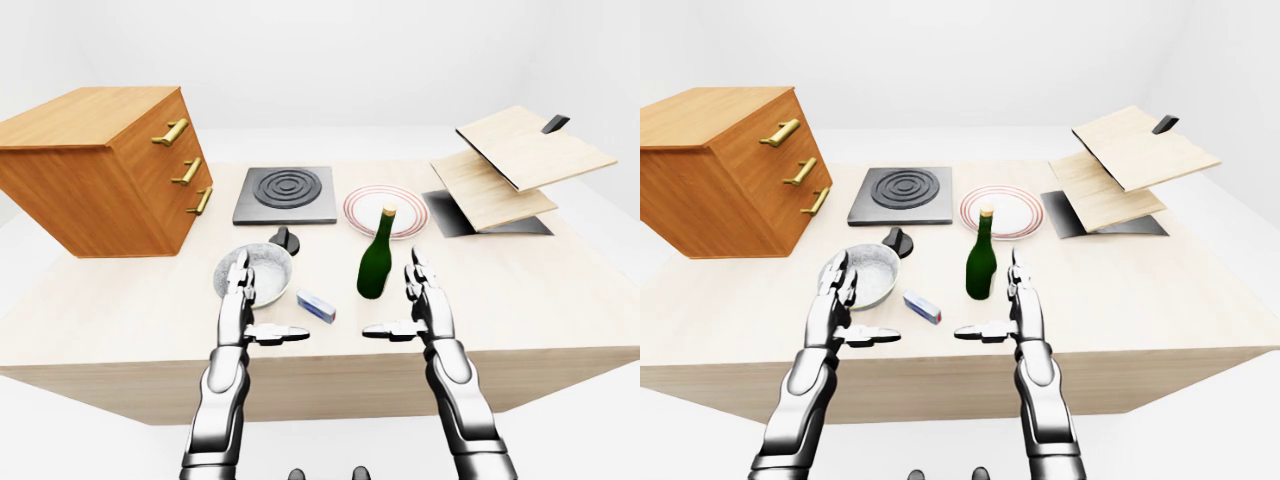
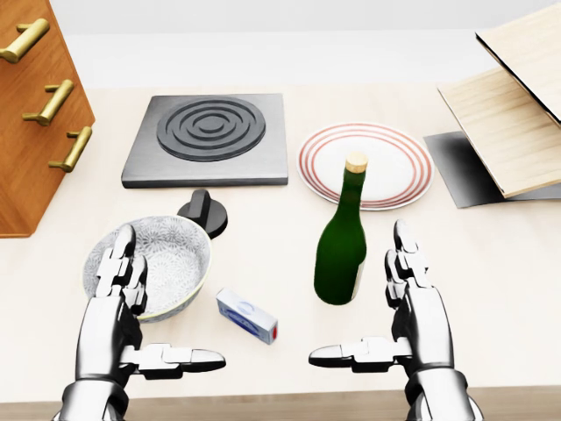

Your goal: Put the bowl on the top of the cabinet.

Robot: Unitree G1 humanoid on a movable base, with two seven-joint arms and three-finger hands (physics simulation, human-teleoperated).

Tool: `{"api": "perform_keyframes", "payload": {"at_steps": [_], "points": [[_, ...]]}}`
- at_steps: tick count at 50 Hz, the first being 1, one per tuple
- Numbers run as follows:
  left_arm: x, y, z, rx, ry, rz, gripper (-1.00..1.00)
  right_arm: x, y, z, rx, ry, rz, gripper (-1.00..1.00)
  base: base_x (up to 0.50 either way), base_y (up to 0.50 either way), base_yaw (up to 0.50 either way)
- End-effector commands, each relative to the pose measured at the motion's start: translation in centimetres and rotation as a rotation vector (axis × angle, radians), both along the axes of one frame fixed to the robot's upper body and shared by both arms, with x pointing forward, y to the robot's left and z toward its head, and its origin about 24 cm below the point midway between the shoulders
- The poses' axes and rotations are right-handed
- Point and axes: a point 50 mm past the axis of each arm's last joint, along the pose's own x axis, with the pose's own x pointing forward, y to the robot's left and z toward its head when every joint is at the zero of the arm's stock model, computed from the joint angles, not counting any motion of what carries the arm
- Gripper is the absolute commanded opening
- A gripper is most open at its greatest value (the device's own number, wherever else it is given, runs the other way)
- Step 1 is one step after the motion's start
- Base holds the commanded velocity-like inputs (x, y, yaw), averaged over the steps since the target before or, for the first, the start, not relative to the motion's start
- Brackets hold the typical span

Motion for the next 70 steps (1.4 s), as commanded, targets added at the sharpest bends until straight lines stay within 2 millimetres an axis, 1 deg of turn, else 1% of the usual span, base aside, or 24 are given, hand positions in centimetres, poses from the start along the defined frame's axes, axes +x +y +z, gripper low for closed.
{"api": "perform_keyframes", "payload": {"at_steps": [1,6,9,11,12,13,14,17,18,23,27,36,70], "points": [[0.0,0.7,0.0,0.001,0.001,0.003,1.0,0.1,-0.8,-0.2,0.01,0.017,-0.001,1.0,0.0,0.0,0.0],[-0.2,0.7,0.2,0.009,-0.018,0.007,1.0,0.0,-0.7,0.0,0.001,-0.001,0.0,1.0,0.0,0.0,0.0],[-0.4,0.7,0.6,0.018,-0.042,0.012,1.0,-0.2,-0.7,0.4,-0.014,-0.029,-0.004,1.0,0.0,0.0,0.0],[-0.6,0.8,1.1,0.027,-0.09,0.026,1.0,-0.4,-0.7,0.8,-0.023,-0.063,-0.011,1.0,0.0,0.0,0.0],[-0.9,0.8,1.7,0.043,-0.125,0.031,1.0,-0.5,-0.7,1.3,-0.036,-0.098,-0.012,1.0,0.0,0.0,0.0],[-1.5,0.7,2.6,0.052,-0.165,0.036,1.0,-1.0,-0.6,2.5,-0.053,-0.164,-0.016,1.0,0.0,0.0,0.0],[-1.9,0.8,3.2,0.059,-0.189,0.044,1.0,-1.3,-0.6,3.1,-0.064,-0.189,-0.022,1.0,0.0,0.0,0.0],[-2.7,1.3,4.6,0.065,-0.252,0.086,1.0,-1.7,-0.7,4.2,-0.087,-0.234,-0.038,1.0,0.0,0.0,0.0],[-2.9,1.4,4.9,0.068,-0.262,0.099,1.0,-1.8,-0.7,4.3,-0.094,-0.239,-0.043,1.0,0.0,0.0,0.0],[-3.8,1.9,6.1,0.096,-0.314,0.156,1.0,-2.7,-0.9,6.1,-0.143,-0.317,-0.077,1.0,0.0,0.0,0.0],[-4.2,2.1,6.7,0.101,-0.34,0.177,1.0,-3.0,-0.9,6.7,-0.162,-0.343,-0.086,1.0,0.0,0.0,0.0],[-4.4,2.1,7.1,0.111,-0.356,0.182,1.0,-3.0,-0.8,6.9,-0.18,-0.351,-0.08,1.0,0.0,0.08,0.0],[-4.3,2.0,6.9,0.112,-0.346,0.163,1.0,-2.8,-0.6,6.3,-0.182,-0.324,-0.06,1.0,0.0,0.5,0.0]]}}
